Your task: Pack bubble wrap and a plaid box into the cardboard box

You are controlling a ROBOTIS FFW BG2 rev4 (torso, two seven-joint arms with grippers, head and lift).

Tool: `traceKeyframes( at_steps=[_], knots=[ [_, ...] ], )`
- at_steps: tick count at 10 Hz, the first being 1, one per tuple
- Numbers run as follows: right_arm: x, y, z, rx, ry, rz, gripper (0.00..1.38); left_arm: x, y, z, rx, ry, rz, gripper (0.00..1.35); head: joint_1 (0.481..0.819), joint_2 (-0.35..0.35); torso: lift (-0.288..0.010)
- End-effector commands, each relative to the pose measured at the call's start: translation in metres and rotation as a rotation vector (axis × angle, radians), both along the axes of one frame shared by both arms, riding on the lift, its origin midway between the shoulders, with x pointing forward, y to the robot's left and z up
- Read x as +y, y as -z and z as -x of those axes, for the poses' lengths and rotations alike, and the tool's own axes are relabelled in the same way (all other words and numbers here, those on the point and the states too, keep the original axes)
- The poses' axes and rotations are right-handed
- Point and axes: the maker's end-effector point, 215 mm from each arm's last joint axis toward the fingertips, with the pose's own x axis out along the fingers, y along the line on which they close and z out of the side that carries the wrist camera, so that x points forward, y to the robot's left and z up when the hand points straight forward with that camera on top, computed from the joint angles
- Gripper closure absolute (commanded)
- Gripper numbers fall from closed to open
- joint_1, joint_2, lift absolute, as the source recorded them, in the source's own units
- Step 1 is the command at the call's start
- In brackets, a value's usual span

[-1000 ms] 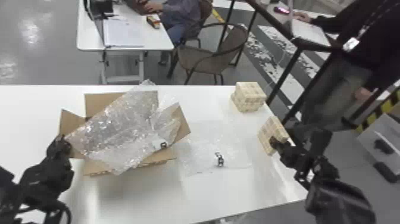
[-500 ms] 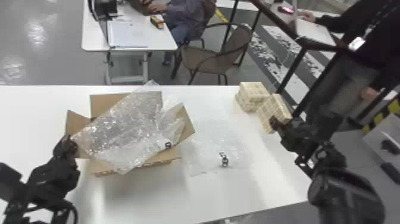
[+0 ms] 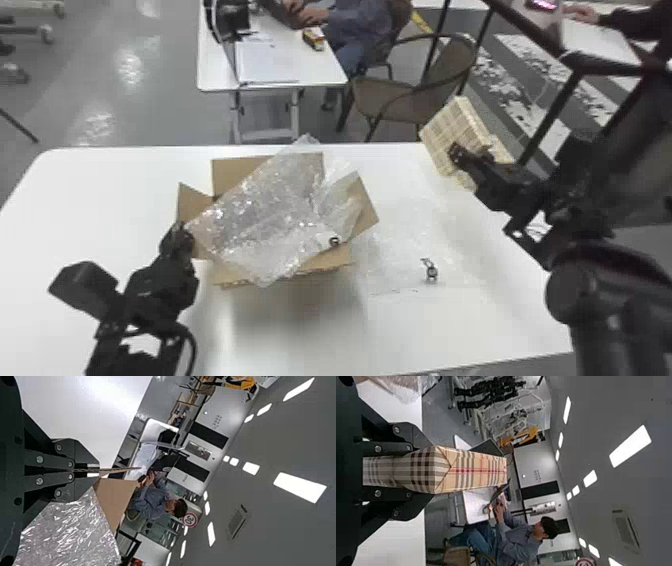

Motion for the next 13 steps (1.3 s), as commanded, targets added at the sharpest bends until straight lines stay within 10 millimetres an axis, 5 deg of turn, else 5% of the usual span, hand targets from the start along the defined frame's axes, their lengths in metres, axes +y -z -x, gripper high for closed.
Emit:
traceKeyframes(
  at_steps=[1, 3, 6, 9, 13],
  knots=[
    [0.048, -0.029, -0.001, -0.045, -0.079, -0.013, 1.0, -0.001, 0.001, 0.0, 0.001, 0.002, 0.0, 1.19, 0.695, -0.085, -0.095],
    [0.121, -0.043, 0.005, -0.05, -0.216, -0.066, 1.0, -0.001, 0.001, -0.001, 0.001, 0.002, 0.001, 1.19, 0.688, -0.014, -0.095],
    [0.214, -0.02, 0.03, 0.037, -0.402, -0.096, 1.0, -0.003, 0.0, -0.002, 0.0, 0.004, 0.004, 1.19, 0.689, 0.085, -0.095],
    [0.254, 0.039, 0.043, 0.177, -0.482, -0.143, 1.0, -0.005, -0.002, -0.002, -0.005, 0.009, 0.008, 1.19, 0.695, 0.152, -0.095],
    [0.26, 0.082, 0.061, 0.303, -0.491, -0.123, 1.0, -0.005, -0.001, -0.002, -0.005, 0.009, 0.009, 1.19, 0.695, 0.184, -0.095]
  ],
)
